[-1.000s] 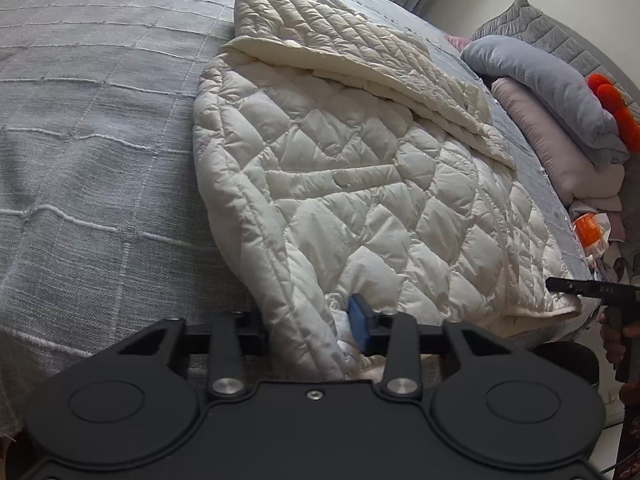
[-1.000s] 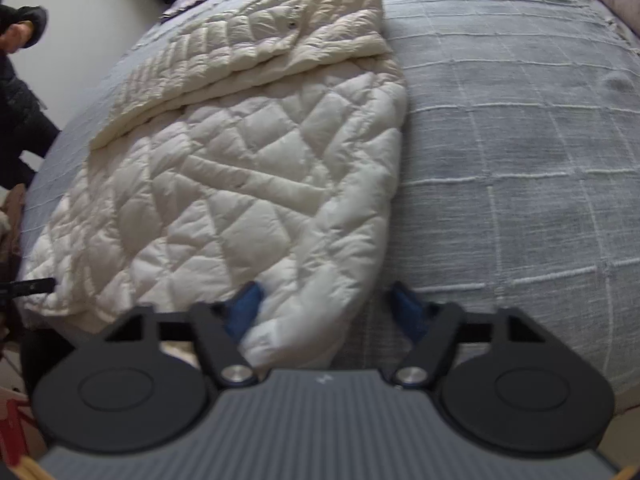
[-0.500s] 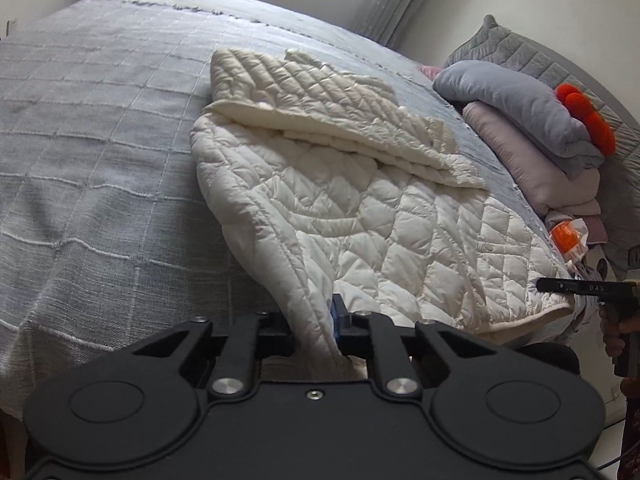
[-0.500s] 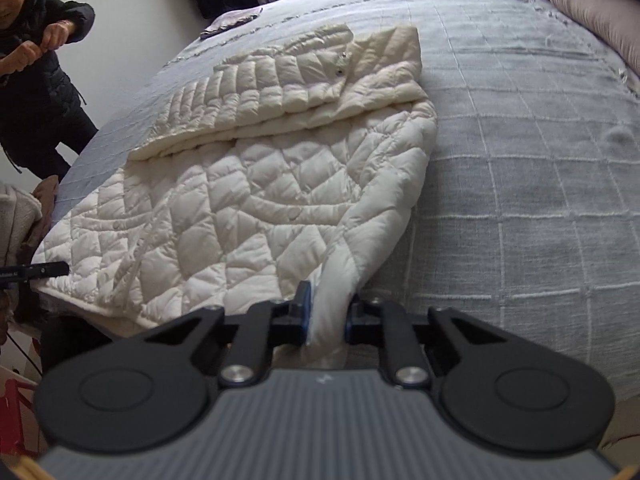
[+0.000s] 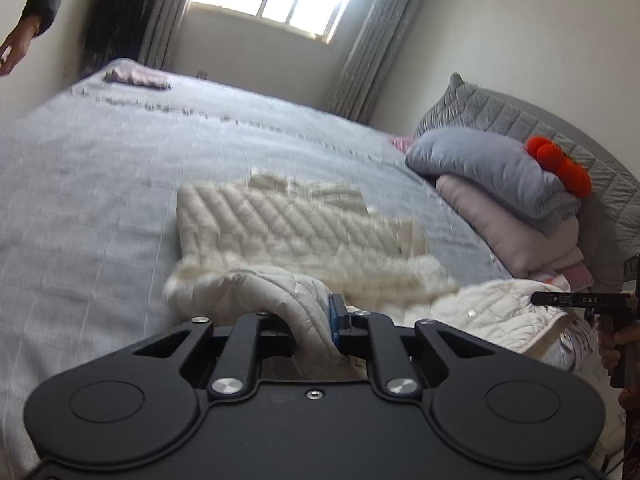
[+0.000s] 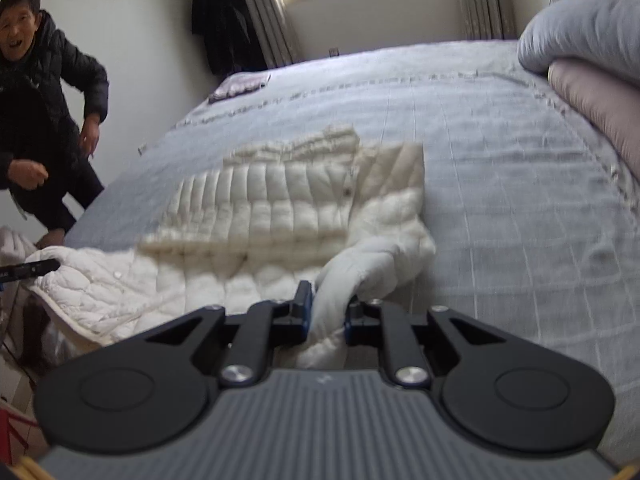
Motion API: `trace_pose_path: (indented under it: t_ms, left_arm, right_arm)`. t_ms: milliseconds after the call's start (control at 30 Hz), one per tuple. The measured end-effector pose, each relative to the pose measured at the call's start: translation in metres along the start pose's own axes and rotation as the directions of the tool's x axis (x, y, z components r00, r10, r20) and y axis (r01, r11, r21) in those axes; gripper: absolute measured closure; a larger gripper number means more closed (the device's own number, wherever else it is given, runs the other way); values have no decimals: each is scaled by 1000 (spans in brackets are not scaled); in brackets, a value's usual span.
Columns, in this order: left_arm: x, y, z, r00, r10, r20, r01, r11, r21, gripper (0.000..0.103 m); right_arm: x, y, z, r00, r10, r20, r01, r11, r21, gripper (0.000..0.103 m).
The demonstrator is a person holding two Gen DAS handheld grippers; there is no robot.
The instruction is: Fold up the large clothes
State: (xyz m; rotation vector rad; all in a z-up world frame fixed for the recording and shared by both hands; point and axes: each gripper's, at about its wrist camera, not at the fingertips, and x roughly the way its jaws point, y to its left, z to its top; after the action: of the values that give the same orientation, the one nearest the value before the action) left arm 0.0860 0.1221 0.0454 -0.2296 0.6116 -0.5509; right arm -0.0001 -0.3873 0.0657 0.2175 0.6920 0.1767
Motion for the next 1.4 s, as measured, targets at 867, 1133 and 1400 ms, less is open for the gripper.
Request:
trace_pose_path:
  t_ms: [867,1133,1400]
  left_arm:
    - [275,90,126,978,131,-163,-158,973,-170,76]
    - [248,109,141,983,6,-182,-70,936,-344,50]
    - [223,80,150,992,122,-18,-123,981,-148,9]
  right_arm:
    - [246,-110,132,980,54,-192,24,924,381,72]
    - [185,-121,143,987,147,-65,-108,906,410,19]
    - [193,-47,143,988,-155,-9,154,988,-17,16]
